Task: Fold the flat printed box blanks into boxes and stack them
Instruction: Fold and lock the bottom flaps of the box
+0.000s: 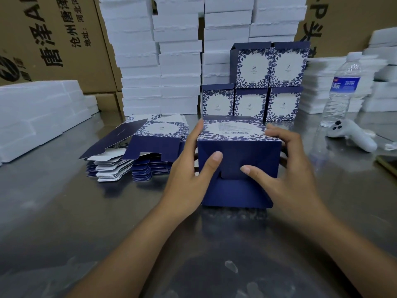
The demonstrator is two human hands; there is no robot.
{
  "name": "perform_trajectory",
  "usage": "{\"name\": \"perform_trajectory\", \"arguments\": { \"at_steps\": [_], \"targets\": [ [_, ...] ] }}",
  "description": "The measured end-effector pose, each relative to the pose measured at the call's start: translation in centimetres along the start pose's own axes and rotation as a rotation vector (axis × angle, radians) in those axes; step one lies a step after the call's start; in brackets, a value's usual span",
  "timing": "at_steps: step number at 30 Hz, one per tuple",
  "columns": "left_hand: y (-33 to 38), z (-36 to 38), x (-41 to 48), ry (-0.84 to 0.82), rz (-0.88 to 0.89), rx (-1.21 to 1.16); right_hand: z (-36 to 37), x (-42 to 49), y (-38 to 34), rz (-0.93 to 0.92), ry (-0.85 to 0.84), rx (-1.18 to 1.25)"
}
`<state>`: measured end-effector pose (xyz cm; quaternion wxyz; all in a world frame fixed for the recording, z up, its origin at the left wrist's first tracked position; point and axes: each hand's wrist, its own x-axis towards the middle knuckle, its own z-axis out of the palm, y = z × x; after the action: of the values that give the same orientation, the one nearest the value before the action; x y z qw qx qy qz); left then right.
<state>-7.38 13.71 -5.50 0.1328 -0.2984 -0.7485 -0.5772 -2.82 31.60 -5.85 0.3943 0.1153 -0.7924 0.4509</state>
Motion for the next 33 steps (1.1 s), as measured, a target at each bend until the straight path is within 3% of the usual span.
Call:
{"name": "perform_trajectory", "arguments": {
  "at_steps": [12, 20, 24, 29, 33],
  "targets": [
    [-0.4, 0.5, -0.4, 0.069, 0.047, 0.158, 0.2, -0.1, 0.5, -0.009, 0.105, -0.01],
    [0.1, 0.2, -0.2, -0.017, 0.001, 0.086, 0.0, -0.1, 0.2, 0.006, 0.031, 0.016],
    [0.0, 0.1, -0.1, -0.011, -0.043, 0.002, 0.0, 0.3, 0.3, 0.028, 0.073, 0.157],
    [0.0, 0.4, -0.1, 0.056, -0.077, -0.125, 0.1, 0.6, 0.6, 0.174, 0.119, 0.307],
    [0.0, 0.5, 0.3, 0.11, -0.176, -0.309, 0.1, 0.8, 1.2, 0.475, 0.029, 0.311]
  ]
}}
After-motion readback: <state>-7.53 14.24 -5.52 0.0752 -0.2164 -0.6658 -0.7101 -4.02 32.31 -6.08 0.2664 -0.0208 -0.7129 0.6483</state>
